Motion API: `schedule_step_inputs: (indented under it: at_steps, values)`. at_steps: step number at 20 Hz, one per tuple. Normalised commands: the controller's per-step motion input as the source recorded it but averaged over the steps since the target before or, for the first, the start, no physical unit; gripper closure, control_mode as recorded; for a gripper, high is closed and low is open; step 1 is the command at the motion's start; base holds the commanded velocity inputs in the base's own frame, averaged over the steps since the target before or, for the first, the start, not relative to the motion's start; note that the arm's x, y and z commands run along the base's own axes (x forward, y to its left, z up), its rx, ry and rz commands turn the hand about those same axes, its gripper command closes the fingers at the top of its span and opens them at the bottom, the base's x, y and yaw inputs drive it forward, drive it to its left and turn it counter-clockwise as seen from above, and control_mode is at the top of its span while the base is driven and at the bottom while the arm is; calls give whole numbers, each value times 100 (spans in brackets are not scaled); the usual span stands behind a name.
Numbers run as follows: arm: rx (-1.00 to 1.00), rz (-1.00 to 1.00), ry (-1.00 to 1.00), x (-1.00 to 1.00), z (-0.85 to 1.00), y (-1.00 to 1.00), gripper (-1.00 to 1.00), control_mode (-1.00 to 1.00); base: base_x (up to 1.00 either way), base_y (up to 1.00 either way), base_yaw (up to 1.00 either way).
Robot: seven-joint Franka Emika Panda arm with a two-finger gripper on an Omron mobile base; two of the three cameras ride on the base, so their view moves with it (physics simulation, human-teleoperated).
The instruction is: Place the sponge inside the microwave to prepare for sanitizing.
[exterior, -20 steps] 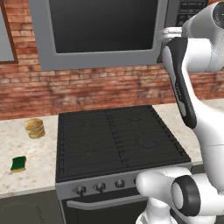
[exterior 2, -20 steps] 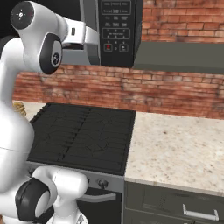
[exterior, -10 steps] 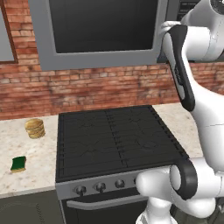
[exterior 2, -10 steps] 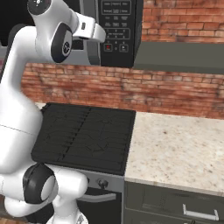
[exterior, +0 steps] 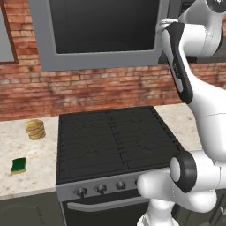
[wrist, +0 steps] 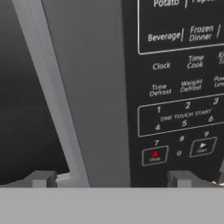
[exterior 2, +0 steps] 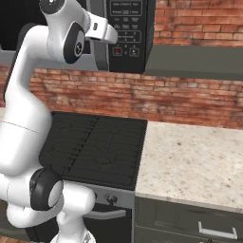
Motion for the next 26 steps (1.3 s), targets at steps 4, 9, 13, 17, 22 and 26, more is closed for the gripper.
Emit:
schedule_step_inputs:
  at_steps: [4, 9, 13, 17, 22, 26]
  values:
    - [0, 0, -5, 29, -5, 0, -100, -100, 0, 0, 0]
    - [1, 0, -3, 27, -3, -3, -100, -100, 0, 0, 0]
    - [5, 0, 0, 29, 0, -7, -100, -100, 0, 0, 0]
    - [2, 0, 0, 31, 0, 0, -100, -100, 0, 0, 0]
    - [0, 0, 0, 8, 0, 0, 100, -100, 0, 0, 0]
    - [0, 0, -2, 0, 0, 0, 100, -100, 0, 0, 0]
